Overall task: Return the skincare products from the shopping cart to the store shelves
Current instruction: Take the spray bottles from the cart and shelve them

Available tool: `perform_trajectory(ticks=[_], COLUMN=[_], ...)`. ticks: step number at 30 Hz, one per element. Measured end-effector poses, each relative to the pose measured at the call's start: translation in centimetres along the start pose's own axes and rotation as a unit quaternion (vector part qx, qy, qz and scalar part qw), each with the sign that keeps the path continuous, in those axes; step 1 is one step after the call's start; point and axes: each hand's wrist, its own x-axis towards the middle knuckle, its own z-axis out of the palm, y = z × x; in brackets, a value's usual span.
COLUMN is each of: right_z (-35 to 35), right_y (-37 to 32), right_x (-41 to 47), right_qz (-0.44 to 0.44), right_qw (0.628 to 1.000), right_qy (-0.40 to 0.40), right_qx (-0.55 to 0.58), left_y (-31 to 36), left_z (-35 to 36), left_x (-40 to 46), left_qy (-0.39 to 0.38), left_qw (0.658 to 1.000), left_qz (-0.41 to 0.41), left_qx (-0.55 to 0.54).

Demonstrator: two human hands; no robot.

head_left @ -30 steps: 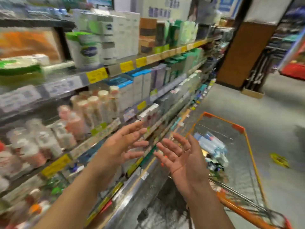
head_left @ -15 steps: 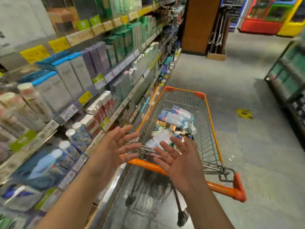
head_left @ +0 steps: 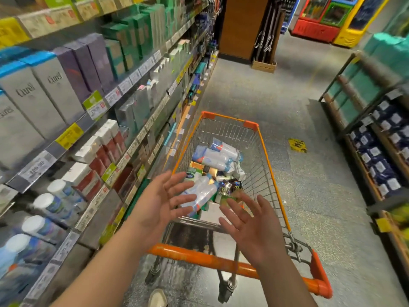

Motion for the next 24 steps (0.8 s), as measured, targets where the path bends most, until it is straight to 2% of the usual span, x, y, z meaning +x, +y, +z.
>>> perform_trajectory(ticks=[6, 14, 24], right_z=[2.2, 1.6, -0.4], right_y=[0.2, 0.5, -0.6], right_x=[3.7, 8.5, 20.5], right_qz=[0.004, 0.075, 0.158], right_qw=[0.999, 0.993, 0.979], right_qy=[0.037, 0.094, 0.079], right_qx=[-0.008, -0.014, -0.097], left_y=[2.5, 2.2, -0.8], left_z=[-1.7, -1.6, 1.1], left_x=[5.5, 9.5, 15.1], left_qy=[0.004, 0.024, 0.070], left_qw=[1.000, 0.997, 0.992], left_qz=[-0.011, -0.059, -0.084], left_qx=[0.005, 0.033, 0.064])
